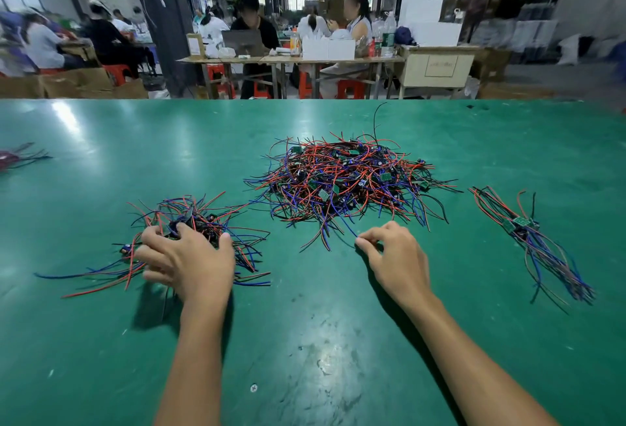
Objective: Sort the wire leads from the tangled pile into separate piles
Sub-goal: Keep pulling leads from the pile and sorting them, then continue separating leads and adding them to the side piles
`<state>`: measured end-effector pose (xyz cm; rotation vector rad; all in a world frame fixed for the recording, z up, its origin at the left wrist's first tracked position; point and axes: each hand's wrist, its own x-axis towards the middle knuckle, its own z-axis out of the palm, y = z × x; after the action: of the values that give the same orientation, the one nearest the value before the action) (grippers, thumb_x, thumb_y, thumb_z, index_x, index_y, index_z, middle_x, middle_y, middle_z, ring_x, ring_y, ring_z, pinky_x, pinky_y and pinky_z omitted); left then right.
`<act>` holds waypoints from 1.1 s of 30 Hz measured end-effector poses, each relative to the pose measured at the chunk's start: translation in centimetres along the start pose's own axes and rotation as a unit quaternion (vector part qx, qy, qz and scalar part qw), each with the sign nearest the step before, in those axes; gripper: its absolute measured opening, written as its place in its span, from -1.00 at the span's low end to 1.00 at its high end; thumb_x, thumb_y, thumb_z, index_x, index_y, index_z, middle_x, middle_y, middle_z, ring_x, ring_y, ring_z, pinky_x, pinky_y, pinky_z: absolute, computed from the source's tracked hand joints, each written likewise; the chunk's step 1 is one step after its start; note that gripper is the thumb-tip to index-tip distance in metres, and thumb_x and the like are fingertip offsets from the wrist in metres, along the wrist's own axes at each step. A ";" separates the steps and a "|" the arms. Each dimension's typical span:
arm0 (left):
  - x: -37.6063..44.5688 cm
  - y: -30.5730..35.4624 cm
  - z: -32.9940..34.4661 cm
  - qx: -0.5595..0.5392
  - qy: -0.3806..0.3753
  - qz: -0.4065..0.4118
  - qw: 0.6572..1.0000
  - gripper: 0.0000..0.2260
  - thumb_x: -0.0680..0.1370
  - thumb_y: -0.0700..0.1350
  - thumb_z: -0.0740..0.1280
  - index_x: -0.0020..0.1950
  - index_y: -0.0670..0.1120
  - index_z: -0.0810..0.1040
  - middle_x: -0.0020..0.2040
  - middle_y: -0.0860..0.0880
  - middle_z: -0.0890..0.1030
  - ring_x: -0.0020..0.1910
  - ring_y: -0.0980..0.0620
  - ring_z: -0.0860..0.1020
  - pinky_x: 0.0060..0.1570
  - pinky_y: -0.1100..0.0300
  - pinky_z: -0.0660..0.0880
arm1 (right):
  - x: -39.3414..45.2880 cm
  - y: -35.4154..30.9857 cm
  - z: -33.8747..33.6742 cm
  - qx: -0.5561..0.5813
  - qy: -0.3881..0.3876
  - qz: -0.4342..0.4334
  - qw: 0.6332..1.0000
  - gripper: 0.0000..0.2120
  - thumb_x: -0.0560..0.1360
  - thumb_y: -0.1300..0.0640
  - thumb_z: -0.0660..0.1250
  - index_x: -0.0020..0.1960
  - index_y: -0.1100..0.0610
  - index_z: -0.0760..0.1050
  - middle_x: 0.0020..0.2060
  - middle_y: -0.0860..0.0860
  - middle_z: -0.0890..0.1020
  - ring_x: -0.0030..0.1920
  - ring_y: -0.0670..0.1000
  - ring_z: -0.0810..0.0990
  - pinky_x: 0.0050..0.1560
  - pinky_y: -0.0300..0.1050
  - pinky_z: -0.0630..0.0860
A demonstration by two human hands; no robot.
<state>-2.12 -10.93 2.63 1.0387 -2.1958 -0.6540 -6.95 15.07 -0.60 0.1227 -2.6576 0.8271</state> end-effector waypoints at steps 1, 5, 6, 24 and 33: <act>-0.3 0.5 0.0 -0.007 0.010 0.022 1.000 -0.59 0.47 0.04 0.47 0.20 -0.19 0.56 0.37 -0.27 0.30 0.32 -0.23 0.22 0.22 -0.11 0.20 | -0.2 -0.2 -0.3 0.026 0.025 -0.002 0.999 -0.86 0.58 -0.05 0.37 -0.02 -0.04 0.67 -0.13 -0.09 0.57 0.01 0.01 0.55 -0.10 -0.10 0.40; -2.5 3.0 1.5 -0.177 -0.060 0.185 0.965 -0.80 0.61 -0.04 0.33 0.13 -0.11 0.65 0.12 -0.19 0.61 0.11 -0.16 0.44 0.15 -0.02 0.36 | -1.9 -2.0 -1.9 0.132 0.130 -0.130 0.974 -0.90 0.53 0.08 0.39 -0.16 0.01 0.55 -0.22 -0.14 0.57 -0.18 -0.15 0.44 -0.13 -0.17 0.41; -3.2 3.8 1.9 -0.245 -0.149 0.158 0.945 -0.79 0.64 -0.03 0.29 0.05 -0.12 0.66 0.03 -0.19 0.65 0.01 -0.12 0.51 0.11 -0.01 0.44 | -2.5 -2.7 -2.2 0.147 0.128 -0.189 0.963 -0.90 0.52 0.12 0.39 -0.17 0.04 0.54 -0.23 -0.13 0.55 -0.19 -0.17 0.42 -0.14 -0.23 0.39; -5.9 3.7 2.5 -0.176 -0.409 0.289 0.848 -0.80 0.51 -0.13 0.49 0.12 0.02 0.70 -0.04 0.05 0.68 -0.12 0.16 0.61 -0.08 0.41 0.46 | -1.9 -0.6 -2.5 0.014 -0.161 -0.102 0.982 -0.74 0.48 -0.23 0.41 0.09 -0.15 0.67 -0.02 -0.17 0.56 0.06 -0.11 0.45 0.09 -0.10 0.42; -6.1 3.9 2.1 -0.297 -0.346 0.326 0.828 -0.79 0.42 -0.21 0.57 0.02 -0.02 0.73 -0.18 0.09 0.73 -0.18 0.17 0.68 -0.09 0.19 0.60 | -2.2 -1.1 -2.9 0.066 0.036 -0.251 0.965 -0.90 0.45 0.09 0.54 -0.04 0.00 0.69 -0.15 -0.16 0.68 -0.10 0.00 0.58 -0.12 -0.05 0.38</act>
<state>-2.48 -3.45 1.83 -0.3491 -2.4181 -1.3891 -3.81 15.70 1.43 0.7487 -2.3373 0.8088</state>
